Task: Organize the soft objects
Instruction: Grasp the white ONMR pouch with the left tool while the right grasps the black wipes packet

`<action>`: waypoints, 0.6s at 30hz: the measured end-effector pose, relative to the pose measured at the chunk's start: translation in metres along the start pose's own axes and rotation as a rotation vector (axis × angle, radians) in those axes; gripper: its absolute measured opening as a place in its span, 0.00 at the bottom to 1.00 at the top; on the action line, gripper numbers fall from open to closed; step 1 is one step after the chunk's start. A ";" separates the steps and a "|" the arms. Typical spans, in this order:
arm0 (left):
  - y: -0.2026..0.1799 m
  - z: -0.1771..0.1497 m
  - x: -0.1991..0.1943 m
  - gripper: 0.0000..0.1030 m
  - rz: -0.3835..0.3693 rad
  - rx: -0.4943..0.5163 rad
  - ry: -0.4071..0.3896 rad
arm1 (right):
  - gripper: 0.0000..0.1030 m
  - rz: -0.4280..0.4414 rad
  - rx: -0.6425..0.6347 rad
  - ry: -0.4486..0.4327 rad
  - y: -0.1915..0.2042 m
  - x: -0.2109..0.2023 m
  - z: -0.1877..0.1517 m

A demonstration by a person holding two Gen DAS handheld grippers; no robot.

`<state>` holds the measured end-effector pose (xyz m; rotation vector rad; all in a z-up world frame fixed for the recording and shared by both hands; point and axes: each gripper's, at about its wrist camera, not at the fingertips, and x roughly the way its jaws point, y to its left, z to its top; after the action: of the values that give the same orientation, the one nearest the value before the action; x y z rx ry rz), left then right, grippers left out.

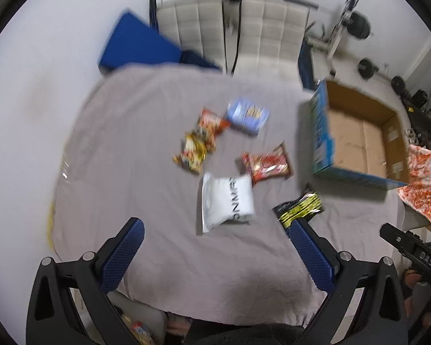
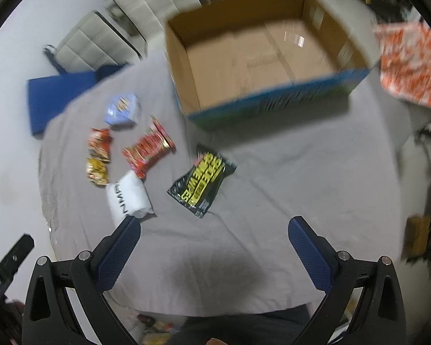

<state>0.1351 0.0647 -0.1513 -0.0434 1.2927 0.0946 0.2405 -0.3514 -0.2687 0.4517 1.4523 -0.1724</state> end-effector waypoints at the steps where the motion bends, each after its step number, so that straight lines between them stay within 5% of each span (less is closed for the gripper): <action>1: 0.005 0.004 0.023 1.00 0.002 -0.014 0.043 | 1.00 -0.002 0.016 0.025 0.003 0.018 0.003; 8: 0.017 0.023 0.137 1.00 -0.077 -0.072 0.228 | 1.00 -0.060 0.068 0.159 0.027 0.140 0.022; 18: -0.002 0.028 0.254 1.00 -0.104 -0.036 0.456 | 1.00 -0.131 0.100 0.222 0.040 0.205 0.032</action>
<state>0.2312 0.0767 -0.3877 -0.1711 1.7415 0.0180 0.3108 -0.2954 -0.4605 0.4677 1.6978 -0.3084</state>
